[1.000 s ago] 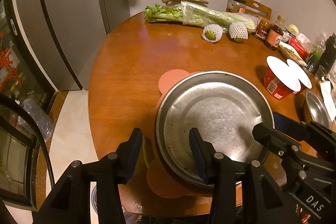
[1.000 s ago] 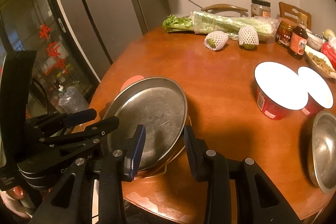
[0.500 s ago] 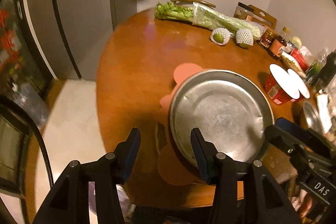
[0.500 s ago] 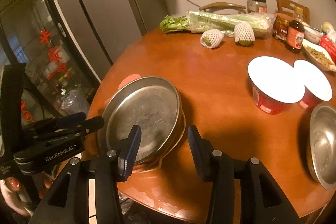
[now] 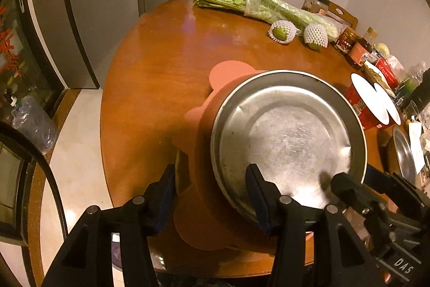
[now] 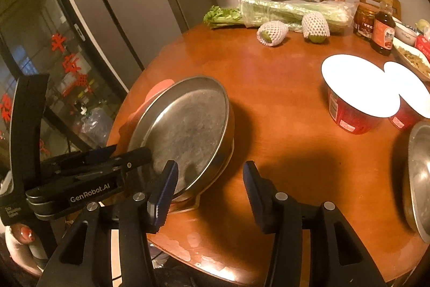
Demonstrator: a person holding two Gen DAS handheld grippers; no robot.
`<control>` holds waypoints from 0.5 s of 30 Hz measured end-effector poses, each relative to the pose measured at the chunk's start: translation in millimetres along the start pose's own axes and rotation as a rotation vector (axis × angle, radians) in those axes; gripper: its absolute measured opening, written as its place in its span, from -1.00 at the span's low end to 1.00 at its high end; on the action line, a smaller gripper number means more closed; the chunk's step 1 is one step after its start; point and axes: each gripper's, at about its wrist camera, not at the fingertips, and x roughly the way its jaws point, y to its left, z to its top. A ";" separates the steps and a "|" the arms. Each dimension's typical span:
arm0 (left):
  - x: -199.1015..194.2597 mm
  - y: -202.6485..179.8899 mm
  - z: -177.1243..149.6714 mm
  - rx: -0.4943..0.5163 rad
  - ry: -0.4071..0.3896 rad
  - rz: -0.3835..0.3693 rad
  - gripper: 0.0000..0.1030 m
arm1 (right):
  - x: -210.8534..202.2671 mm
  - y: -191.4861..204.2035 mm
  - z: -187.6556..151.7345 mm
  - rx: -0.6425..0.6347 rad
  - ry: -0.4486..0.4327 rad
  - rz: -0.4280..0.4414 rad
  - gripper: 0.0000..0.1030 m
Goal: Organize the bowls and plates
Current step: 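Lower the grey metal tray onto the orange plate with the left tool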
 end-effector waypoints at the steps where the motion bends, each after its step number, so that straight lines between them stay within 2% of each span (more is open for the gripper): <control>1: 0.5 -0.5 1.2 -0.002 0.002 -0.005 0.02 | 1.2 -1.0 0.0 0.001 0.004 0.003 0.00; 15: 20.4 -33.4 23.0 0.030 0.017 -0.034 0.02 | 9.4 -21.4 11.1 -0.009 0.005 -0.035 0.00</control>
